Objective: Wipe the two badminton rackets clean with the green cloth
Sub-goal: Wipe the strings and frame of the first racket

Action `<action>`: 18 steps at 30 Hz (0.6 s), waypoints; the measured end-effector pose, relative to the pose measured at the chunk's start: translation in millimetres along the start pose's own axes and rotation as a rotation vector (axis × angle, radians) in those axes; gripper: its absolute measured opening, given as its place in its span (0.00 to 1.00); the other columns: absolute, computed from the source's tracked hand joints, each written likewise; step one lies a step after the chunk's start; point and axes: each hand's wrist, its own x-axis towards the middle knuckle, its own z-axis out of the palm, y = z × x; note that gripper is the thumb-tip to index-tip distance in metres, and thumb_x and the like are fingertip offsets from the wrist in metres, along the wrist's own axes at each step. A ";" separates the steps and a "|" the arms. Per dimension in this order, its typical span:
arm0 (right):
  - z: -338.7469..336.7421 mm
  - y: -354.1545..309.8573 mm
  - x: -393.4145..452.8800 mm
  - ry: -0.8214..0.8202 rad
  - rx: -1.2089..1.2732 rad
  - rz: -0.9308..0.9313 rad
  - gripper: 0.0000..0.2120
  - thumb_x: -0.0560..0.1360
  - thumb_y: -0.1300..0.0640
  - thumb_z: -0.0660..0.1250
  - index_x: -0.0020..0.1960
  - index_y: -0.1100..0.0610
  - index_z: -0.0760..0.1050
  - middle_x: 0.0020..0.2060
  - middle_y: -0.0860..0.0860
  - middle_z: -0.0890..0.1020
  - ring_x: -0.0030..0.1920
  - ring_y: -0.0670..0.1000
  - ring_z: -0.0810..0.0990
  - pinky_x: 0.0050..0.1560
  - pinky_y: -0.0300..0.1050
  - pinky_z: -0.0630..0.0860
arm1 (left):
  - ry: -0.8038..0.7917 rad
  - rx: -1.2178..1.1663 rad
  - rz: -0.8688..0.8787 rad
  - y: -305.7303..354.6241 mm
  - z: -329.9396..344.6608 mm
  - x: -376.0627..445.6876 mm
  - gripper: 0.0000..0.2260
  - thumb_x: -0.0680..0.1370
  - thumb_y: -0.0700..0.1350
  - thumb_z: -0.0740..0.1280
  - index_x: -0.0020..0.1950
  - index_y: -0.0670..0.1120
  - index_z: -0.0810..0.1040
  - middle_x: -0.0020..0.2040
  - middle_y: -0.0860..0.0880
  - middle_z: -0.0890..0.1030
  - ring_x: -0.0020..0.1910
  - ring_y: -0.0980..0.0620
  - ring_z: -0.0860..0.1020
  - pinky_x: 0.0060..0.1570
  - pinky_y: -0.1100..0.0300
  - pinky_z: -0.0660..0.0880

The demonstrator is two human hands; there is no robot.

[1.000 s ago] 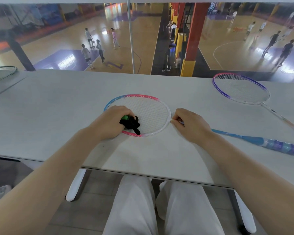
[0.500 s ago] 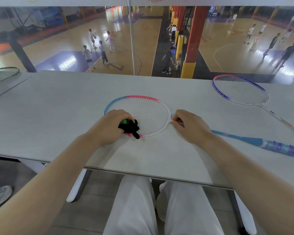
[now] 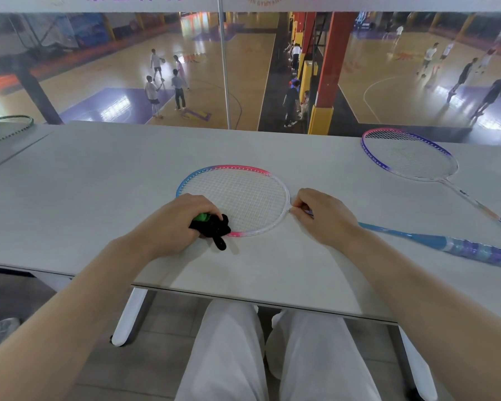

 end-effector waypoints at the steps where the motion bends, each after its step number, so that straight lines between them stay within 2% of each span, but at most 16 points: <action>1: -0.1 -0.1 0.0 -0.005 0.005 0.004 0.08 0.79 0.52 0.64 0.43 0.53 0.70 0.38 0.44 0.75 0.40 0.49 0.73 0.38 0.43 0.66 | 0.005 0.014 0.004 -2.6 -0.3 2.5 0.19 0.72 0.34 0.67 0.54 0.56 0.80 0.50 0.61 0.78 0.53 0.57 0.73 0.55 0.61 0.70; 4: -0.2 0.8 0.5 -0.007 0.007 -0.003 0.08 0.79 0.52 0.64 0.43 0.53 0.70 0.38 0.44 0.75 0.39 0.49 0.72 0.36 0.41 0.65 | 0.037 0.045 -0.001 -9.5 0.9 17.8 0.20 0.70 0.32 0.66 0.53 0.56 0.79 0.51 0.60 0.78 0.53 0.55 0.74 0.56 0.57 0.71; 8: -0.4 1.4 1.0 -0.003 0.004 -0.016 0.08 0.79 0.52 0.64 0.43 0.53 0.70 0.37 0.44 0.74 0.38 0.47 0.71 0.34 0.33 0.63 | 0.062 0.112 -0.037 -10.6 2.5 49.8 0.19 0.70 0.31 0.66 0.54 0.51 0.80 0.53 0.55 0.79 0.55 0.52 0.73 0.57 0.54 0.71; 12: 0.4 2.3 1.5 0.000 0.003 -0.019 0.08 0.79 0.53 0.63 0.42 0.52 0.69 0.37 0.43 0.73 0.38 0.47 0.71 0.34 0.38 0.64 | 0.108 0.115 -0.051 -21.9 7.4 85.7 0.18 0.71 0.31 0.65 0.54 0.50 0.79 0.50 0.52 0.78 0.52 0.49 0.72 0.53 0.52 0.71; 14: 0.6 3.1 1.9 -0.001 0.005 -0.029 0.08 0.79 0.53 0.64 0.42 0.51 0.68 0.36 0.43 0.73 0.38 0.47 0.70 0.34 0.37 0.64 | 0.117 0.121 -0.056 -26.9 10.2 104.1 0.18 0.70 0.31 0.65 0.54 0.50 0.79 0.50 0.51 0.78 0.53 0.47 0.72 0.54 0.50 0.71; 18: 2.8 5.1 2.9 0.004 0.005 -0.050 0.08 0.79 0.53 0.64 0.42 0.51 0.69 0.37 0.43 0.73 0.38 0.48 0.71 0.37 0.43 0.65 | 0.136 0.152 -0.077 -28.7 12.6 136.2 0.16 0.71 0.31 0.65 0.54 0.47 0.79 0.51 0.47 0.78 0.53 0.44 0.72 0.52 0.50 0.71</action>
